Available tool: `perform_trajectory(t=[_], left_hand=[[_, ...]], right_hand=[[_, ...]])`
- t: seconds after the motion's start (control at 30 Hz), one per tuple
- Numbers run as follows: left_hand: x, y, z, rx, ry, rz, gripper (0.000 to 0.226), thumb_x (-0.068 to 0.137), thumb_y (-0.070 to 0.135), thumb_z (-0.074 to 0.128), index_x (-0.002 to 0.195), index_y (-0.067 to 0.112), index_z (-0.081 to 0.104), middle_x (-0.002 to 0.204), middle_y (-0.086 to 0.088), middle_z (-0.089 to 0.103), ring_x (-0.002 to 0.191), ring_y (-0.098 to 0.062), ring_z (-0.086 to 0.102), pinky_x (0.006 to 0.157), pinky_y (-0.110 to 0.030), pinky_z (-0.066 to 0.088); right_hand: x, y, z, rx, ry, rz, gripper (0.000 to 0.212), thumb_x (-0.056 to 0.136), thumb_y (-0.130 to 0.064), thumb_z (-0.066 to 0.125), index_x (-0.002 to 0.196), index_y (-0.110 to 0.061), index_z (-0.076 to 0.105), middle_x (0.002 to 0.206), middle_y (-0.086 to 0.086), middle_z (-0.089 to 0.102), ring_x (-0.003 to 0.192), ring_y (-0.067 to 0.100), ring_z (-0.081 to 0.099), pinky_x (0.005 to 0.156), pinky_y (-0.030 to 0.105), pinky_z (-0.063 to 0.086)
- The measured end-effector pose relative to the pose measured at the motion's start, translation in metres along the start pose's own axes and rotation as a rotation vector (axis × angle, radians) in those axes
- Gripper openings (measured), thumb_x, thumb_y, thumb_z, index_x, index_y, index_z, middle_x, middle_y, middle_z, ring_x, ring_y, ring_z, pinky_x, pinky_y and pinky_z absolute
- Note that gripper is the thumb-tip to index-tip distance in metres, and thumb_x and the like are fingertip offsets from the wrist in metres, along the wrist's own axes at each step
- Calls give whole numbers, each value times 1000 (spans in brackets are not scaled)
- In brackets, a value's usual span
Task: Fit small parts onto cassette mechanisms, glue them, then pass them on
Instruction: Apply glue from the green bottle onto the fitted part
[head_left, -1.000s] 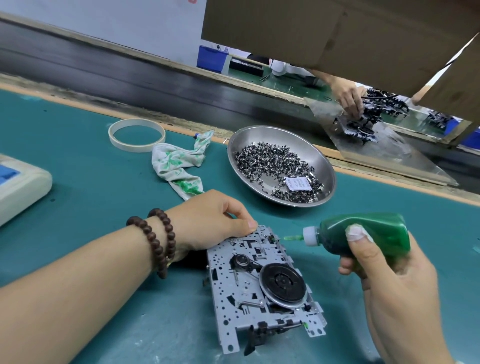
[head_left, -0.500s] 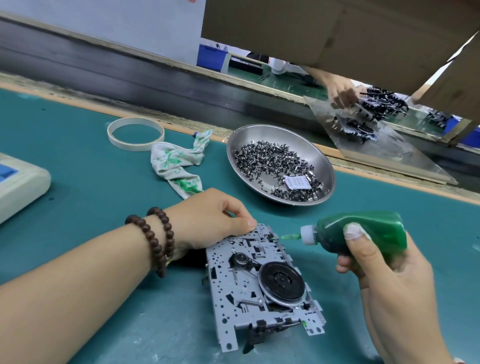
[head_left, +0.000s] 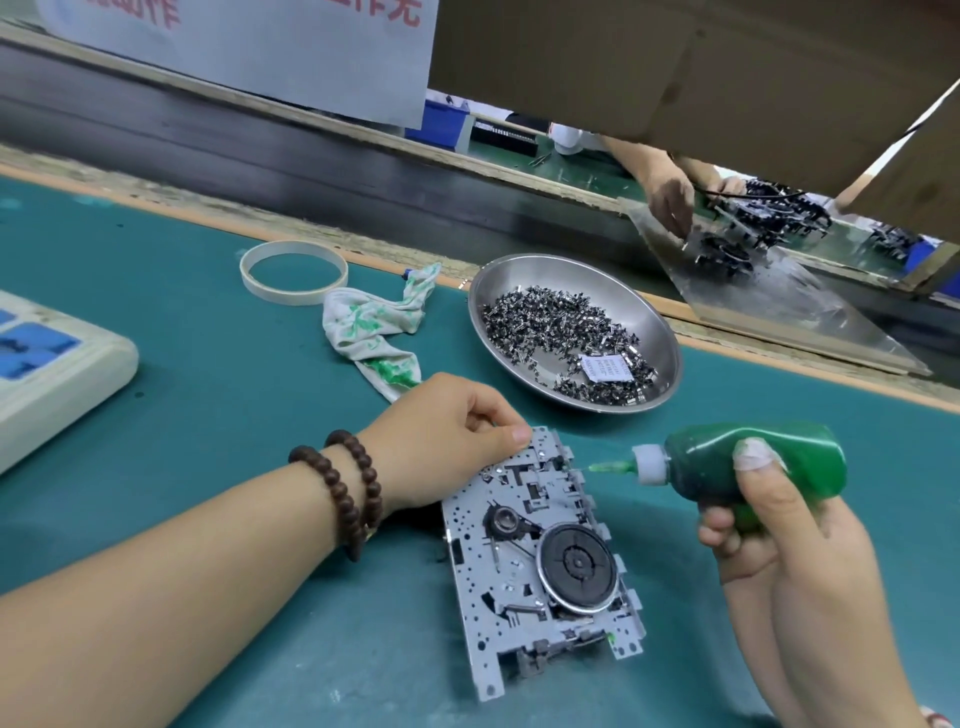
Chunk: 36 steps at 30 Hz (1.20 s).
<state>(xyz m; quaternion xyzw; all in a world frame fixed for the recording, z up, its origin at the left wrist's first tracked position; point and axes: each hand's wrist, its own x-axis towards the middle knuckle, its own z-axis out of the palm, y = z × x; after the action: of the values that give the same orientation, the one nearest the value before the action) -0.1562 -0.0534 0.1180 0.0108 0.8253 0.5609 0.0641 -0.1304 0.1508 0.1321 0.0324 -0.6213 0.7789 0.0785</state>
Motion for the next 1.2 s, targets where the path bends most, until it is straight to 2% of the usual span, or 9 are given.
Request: perform_trajectory(t=[0.1, 0.23, 0.27, 0.33, 0.5, 0.67, 0.77, 1.1, 1.2], left_hand=[[-1, -1, 2, 72, 8, 46, 13, 87, 29, 61, 75, 25, 65, 62, 5, 60, 52, -1, 46, 60, -17, 43], [0, -2, 2, 139, 7, 62, 14, 87, 32, 60, 73, 28, 64, 70, 3, 63, 58, -3, 49, 63, -18, 43], [0, -2, 2, 151, 13, 62, 15, 87, 33, 60, 72, 29, 63, 71, 3, 63, 59, -3, 49, 63, -18, 43], [0, -2, 2, 165, 18, 61, 16, 86, 34, 60, 71, 29, 62, 70, 4, 62, 59, -3, 49, 64, -18, 43], [0, -2, 1, 153, 12, 61, 16, 86, 35, 60, 74, 25, 64, 67, 6, 60, 59, -4, 48, 66, -21, 44], [1, -2, 1, 140, 3, 61, 16, 86, 34, 61, 76, 23, 65, 65, 9, 59, 58, -2, 47, 66, -22, 43], [1, -2, 1, 146, 1, 65, 17, 87, 35, 60, 79, 21, 66, 66, 7, 59, 59, -3, 48, 67, -22, 44], [1, -1, 1, 146, 0, 70, 17, 86, 35, 60, 77, 21, 66, 65, 5, 56, 59, -6, 46, 67, -23, 44], [1, -1, 1, 154, 3, 73, 17, 86, 35, 60, 75, 23, 64, 61, 6, 53, 56, -5, 44, 64, -23, 41]], right_hand=[[-4, 1, 5, 17, -58, 69, 18, 69, -19, 54, 81, -7, 59, 65, 3, 63, 40, 6, 46, 42, 12, 43], [-6, 3, 10, -29, -211, 133, 11, 64, -17, 70, 73, -11, 71, 73, 11, 69, 47, 11, 54, 43, 15, 45], [-6, 3, 13, -54, -250, 142, 9, 65, -19, 74, 73, -15, 73, 74, 12, 70, 50, 12, 56, 43, 16, 45], [-4, 3, 19, -115, -294, 131, 29, 62, -42, 80, 77, -19, 73, 78, 12, 70, 58, 15, 59, 47, 18, 47], [1, 9, 27, -117, -220, 104, 21, 67, -36, 61, 74, -21, 73, 76, 10, 71, 60, 15, 64, 48, 20, 50], [-3, 9, 28, -126, -249, 51, 12, 73, -28, 62, 74, -24, 73, 70, 8, 70, 58, 16, 67, 50, 18, 51], [-4, 8, 28, -96, -255, 51, 19, 75, -22, 55, 71, -24, 73, 65, 8, 69, 54, 15, 66, 47, 16, 49], [-2, 12, 26, -138, -256, 25, 5, 72, -21, 69, 73, -25, 72, 68, 3, 70, 58, 11, 67, 50, 15, 50], [-2, 13, 24, -171, -247, 24, 14, 69, -35, 76, 77, -24, 71, 72, 4, 70, 62, 13, 67, 52, 18, 51]])
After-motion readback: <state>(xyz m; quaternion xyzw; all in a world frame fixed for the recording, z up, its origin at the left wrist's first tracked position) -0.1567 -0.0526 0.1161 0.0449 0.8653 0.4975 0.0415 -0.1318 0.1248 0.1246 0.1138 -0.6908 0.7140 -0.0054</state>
